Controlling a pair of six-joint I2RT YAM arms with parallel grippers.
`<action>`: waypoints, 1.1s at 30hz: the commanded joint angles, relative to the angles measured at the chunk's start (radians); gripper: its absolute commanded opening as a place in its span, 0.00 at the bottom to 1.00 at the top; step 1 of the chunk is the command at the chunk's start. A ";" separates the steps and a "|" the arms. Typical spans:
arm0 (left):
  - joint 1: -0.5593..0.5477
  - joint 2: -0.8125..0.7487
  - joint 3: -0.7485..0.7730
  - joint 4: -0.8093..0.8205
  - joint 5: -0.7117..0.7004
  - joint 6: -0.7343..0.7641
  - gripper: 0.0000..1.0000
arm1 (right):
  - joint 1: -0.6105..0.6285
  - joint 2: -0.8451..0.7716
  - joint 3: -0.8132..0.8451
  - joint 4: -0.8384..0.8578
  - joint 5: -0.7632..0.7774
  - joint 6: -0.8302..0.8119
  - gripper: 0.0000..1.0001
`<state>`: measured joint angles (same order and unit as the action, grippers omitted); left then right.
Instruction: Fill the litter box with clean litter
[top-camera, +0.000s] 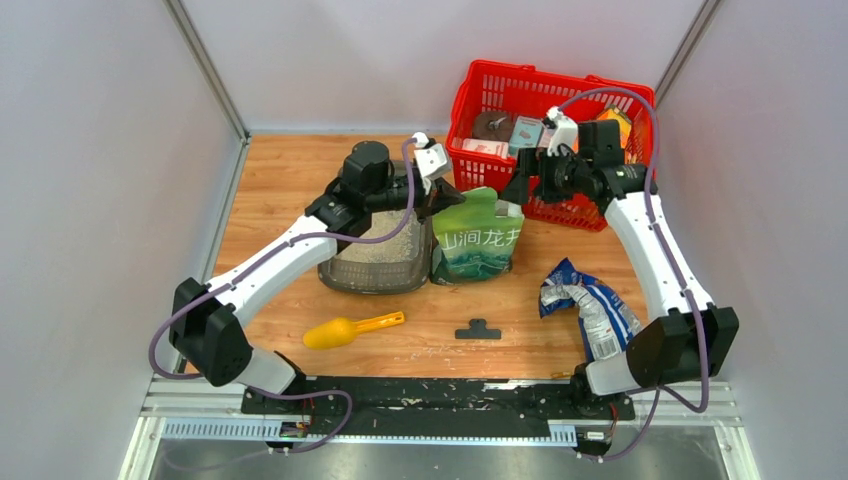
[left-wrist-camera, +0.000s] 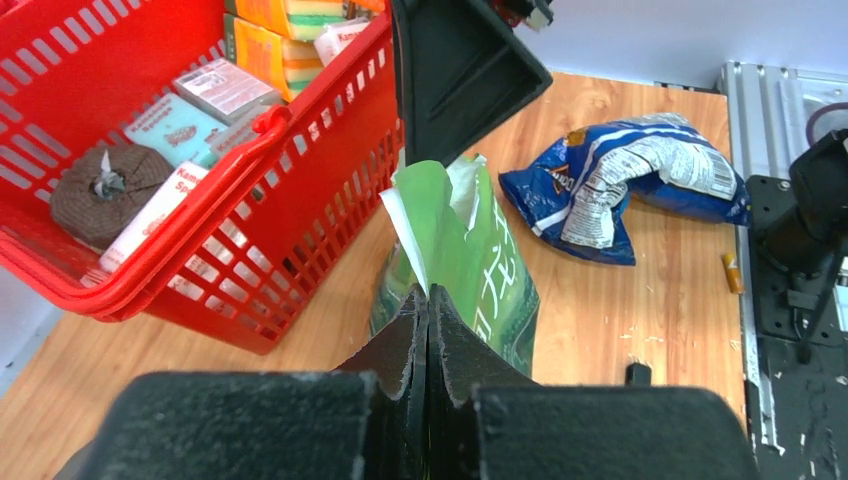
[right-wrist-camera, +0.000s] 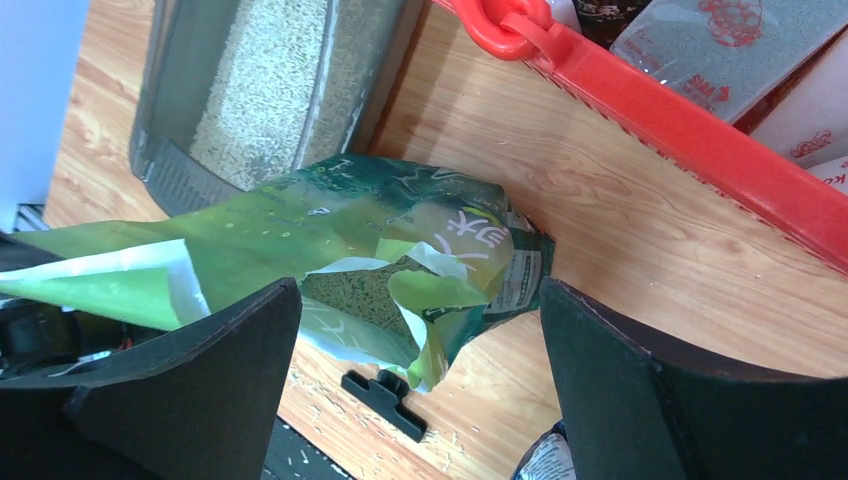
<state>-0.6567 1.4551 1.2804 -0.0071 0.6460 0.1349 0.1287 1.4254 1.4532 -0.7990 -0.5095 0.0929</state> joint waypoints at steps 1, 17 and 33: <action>-0.003 -0.065 0.028 0.211 -0.008 0.000 0.00 | 0.032 0.032 0.052 -0.055 0.136 -0.051 0.93; -0.014 -0.078 0.019 0.240 0.014 -0.024 0.00 | 0.175 0.061 -0.013 -0.083 0.363 -0.064 0.98; -0.017 -0.082 0.014 0.302 0.004 0.022 0.00 | 0.017 0.026 -0.036 -0.135 0.303 0.097 0.89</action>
<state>-0.6746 1.4452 1.2476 0.0643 0.6231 0.1265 0.1402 1.4895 1.4086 -0.9531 -0.0956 0.1619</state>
